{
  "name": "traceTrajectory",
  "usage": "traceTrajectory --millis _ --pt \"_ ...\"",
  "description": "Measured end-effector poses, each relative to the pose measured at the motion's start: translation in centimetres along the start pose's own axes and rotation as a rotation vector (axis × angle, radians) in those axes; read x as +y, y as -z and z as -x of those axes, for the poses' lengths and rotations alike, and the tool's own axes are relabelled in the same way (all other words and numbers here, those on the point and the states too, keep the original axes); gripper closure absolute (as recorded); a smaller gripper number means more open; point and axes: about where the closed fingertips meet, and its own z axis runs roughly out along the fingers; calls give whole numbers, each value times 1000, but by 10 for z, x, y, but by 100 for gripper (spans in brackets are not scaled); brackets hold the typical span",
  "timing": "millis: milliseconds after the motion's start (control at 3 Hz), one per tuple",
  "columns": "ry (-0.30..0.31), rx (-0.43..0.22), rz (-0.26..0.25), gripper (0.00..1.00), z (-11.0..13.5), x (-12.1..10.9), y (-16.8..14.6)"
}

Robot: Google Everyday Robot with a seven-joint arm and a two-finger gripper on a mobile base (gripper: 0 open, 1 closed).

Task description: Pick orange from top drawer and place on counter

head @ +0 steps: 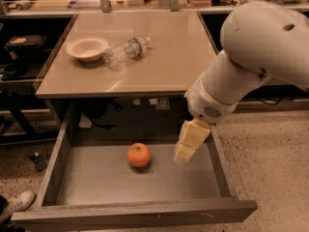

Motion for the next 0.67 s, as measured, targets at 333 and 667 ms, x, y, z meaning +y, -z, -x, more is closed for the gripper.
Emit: traceTrajectory --millis 333,667 --pt "60 -72 -6 0 30 12 -35" --pt "105 -122 20 0 53 24 -68"
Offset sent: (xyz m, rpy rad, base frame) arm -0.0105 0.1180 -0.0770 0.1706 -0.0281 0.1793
